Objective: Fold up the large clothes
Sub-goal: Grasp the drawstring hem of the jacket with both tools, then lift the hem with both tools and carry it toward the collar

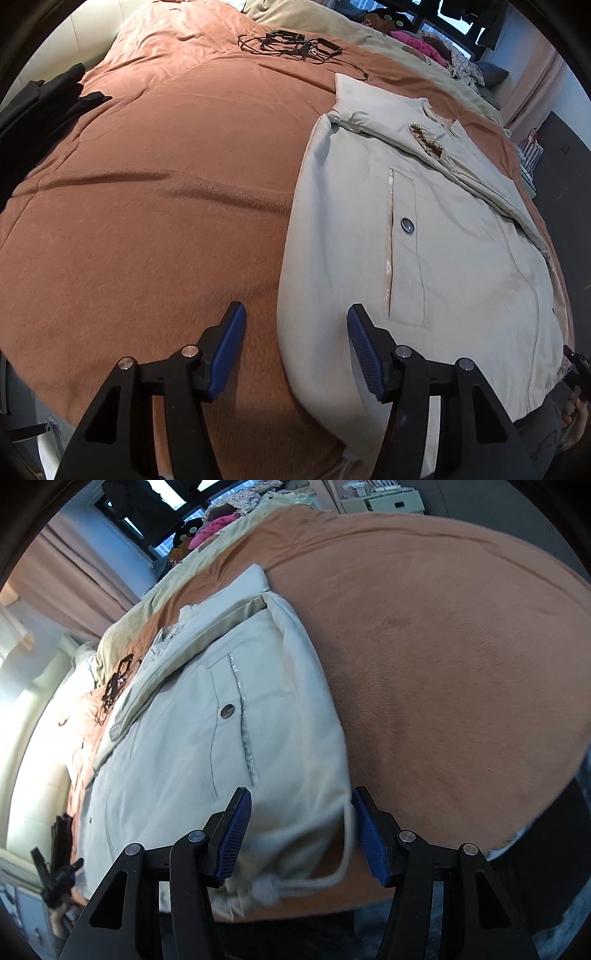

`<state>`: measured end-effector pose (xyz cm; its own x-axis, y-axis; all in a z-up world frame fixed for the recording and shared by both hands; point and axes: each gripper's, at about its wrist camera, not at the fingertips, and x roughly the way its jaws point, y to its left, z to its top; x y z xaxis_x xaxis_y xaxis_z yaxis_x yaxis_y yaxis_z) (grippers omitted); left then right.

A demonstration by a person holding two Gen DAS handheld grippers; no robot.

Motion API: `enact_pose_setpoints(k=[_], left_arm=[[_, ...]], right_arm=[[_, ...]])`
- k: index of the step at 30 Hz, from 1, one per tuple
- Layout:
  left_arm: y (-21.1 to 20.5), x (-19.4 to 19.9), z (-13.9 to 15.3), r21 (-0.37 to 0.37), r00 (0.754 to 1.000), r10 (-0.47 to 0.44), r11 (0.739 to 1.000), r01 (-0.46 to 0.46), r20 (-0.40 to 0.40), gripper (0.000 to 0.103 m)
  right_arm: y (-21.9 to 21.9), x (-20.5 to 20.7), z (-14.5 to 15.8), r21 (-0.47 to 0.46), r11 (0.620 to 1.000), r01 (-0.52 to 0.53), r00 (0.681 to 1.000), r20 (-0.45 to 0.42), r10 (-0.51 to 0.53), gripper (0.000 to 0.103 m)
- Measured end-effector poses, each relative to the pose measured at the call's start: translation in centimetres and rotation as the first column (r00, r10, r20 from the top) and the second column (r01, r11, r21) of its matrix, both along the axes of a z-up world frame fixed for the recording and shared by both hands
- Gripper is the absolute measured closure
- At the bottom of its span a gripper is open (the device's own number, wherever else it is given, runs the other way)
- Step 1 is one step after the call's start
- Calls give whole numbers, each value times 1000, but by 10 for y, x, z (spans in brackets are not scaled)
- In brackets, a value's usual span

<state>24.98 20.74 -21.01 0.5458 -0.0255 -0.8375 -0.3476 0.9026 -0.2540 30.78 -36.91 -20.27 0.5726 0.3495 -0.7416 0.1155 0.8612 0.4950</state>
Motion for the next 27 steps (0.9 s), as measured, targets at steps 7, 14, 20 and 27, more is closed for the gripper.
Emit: enact_pose_setpoints(k=[7, 14, 20, 27], left_arm=[[-3, -5, -4, -101, 999, -30, 994, 32, 24, 52], [-23, -26, -2, -135, 995, -95, 986, 100, 43, 75], [-27, -41, 25, -116, 989, -75, 989, 90, 125, 94], [-25, -60, 85, -128, 966, -59, 987, 93, 252, 95]], right_arm=[[7, 4, -10, 145, 989, 7, 1000, -8, -6, 54], [22, -10, -22, 249, 968, -37, 999, -3, 39, 75], [23, -16, 2, 251, 967, -41, 997, 73, 23, 92], [27, -31, 58, 273, 957, -98, 977, 210, 40, 94]])
